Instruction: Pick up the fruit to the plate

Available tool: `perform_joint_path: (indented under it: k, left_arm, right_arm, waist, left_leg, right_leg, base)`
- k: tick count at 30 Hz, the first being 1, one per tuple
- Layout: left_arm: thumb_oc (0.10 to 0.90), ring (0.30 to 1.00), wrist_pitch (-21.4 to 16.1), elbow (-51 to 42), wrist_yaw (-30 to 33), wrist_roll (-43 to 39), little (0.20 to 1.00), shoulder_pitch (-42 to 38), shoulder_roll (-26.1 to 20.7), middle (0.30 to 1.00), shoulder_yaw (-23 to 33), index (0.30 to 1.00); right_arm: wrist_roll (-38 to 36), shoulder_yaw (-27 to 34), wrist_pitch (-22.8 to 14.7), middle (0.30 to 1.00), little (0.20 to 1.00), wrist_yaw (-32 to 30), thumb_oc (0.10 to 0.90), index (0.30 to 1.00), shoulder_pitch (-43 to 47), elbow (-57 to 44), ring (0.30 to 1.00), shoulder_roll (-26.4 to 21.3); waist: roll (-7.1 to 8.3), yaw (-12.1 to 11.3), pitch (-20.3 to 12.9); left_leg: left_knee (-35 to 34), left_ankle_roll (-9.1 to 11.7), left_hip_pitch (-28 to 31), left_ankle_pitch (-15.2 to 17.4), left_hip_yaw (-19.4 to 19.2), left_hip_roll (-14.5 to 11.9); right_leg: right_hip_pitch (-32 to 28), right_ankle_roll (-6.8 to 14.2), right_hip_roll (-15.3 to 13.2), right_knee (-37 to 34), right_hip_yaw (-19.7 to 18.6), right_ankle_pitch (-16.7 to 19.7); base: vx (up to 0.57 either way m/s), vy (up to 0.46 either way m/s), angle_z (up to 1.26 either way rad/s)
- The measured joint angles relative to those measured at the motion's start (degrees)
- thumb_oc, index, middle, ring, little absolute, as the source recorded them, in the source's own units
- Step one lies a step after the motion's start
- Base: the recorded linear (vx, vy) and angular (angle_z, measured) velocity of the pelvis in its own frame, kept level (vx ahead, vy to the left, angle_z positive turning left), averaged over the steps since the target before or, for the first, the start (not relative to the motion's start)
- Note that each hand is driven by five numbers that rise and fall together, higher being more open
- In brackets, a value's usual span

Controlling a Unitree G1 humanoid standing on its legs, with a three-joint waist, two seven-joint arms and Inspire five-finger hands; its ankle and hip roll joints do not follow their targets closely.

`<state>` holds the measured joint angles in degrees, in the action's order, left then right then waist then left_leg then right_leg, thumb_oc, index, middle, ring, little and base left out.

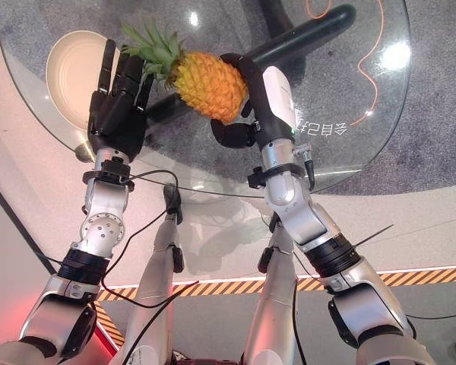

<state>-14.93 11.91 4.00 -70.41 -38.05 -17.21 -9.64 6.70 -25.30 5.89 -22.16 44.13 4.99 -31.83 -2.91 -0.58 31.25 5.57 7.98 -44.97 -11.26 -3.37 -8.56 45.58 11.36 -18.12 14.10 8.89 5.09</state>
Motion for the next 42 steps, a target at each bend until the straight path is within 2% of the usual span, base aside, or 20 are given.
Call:
perform_joint_path:
  k: [12,31,42]
  left_arm:
    - [0.800,0.900,2.28,0.00,-0.76,-0.50,0.900,0.01,-0.31,0.900,-0.28,0.900]
    - [0.800,0.900,2.36,0.01,-2.25,-0.55,0.900,0.01,-1.34,0.900,-0.49,0.900]
    - [0.800,0.900,2.00,0.00,-0.88,2.60,0.900,-0.38,-1.46,0.900,-0.78,0.900]
  right_arm:
    - [-0.04,-0.24,0.59,0.300,0.200,0.06,0.100,0.300,0.33,0.00,0.300,-0.62]
    - [-0.11,-0.72,1.20,0.300,0.200,0.09,0.100,0.300,1.09,-0.10,0.300,-0.62]
    - [-0.09,-1.11,1.70,0.300,0.200,-0.66,0.100,0.300,1.17,-1.59,0.300,-1.69]
  waist:
    - [-0.01,-0.18,0.00]
    - [-0.01,-0.48,0.00]
    - [-0.01,-0.59,0.00]
  left_leg:
    - [0.00,0.00,0.00,0.00,-0.05,0.01]
    - [-0.01,0.00,0.00,0.00,-0.08,0.03]
    - [-0.01,0.00,0.00,0.00,-0.06,0.02]
  right_leg:
    - [0.00,0.00,-0.01,-0.03,0.01,0.00]
    - [0.01,0.00,-0.03,-0.04,0.01,0.00]
    - [-0.01,0.01,-0.02,-0.02,0.02,0.00]
  base:
    - [0.00,0.000,0.00]
    - [0.00,0.000,0.00]
    - [0.00,0.000,0.00]
